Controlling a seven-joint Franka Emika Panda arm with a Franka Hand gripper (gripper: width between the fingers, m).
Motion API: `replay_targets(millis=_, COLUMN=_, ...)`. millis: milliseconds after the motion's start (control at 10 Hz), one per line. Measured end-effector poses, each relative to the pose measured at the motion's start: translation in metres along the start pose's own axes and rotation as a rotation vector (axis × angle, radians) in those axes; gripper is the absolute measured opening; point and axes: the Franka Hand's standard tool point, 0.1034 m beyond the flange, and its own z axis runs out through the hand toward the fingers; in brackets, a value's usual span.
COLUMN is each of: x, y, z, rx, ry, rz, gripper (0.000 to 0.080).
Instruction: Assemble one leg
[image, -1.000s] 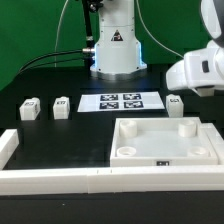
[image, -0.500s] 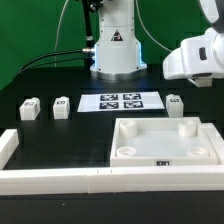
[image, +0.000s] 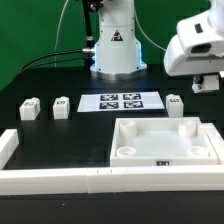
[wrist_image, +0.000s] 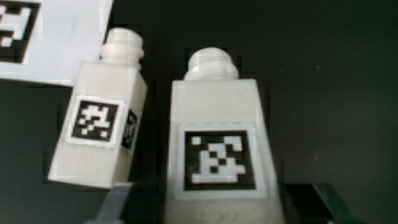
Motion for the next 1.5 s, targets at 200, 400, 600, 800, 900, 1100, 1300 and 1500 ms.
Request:
replay_targets(millis=200, x=0.000, y=0.006, z=-0.016, rx=0.005, ry=0.124, rz=-0.011, gripper=0.0293)
replay_targets(millis=400, x=0.009, y=0.013, z=-0.041, rx=0.022, ry=0.291, rz=-0.006, gripper=0.0294)
replay_targets(millis=600, x=0.005, y=0.024, z=-0.051, rx=0.017, ry=0.323, rz=-0.019, gripper=0.0294)
replay_targets(millis=800, x=0.018, y=0.049, z=-0.069, rx=0.014, ry=0.335, rz=-0.060, gripper=0.0294)
replay_targets(millis=900, x=0.024, y=0.069, z=-0.070, rx=0.013, ry=0.338, rz=-0.076, gripper=0.0294)
replay_targets(millis=1100, x=0.048, y=0.095, z=-0.072, rx=0.018, ry=0.353, rz=-0.098, gripper=0.0294)
replay_targets(millis=1300, x=0.045, y=0.090, z=-0.071, rx=0.018, ry=0.349, rz=-0.096, gripper=0.0294)
replay_targets(millis=1500, x=0.050, y=0.092, z=-0.072, rx=0.016, ry=0.401, rz=-0.092, gripper=0.0294)
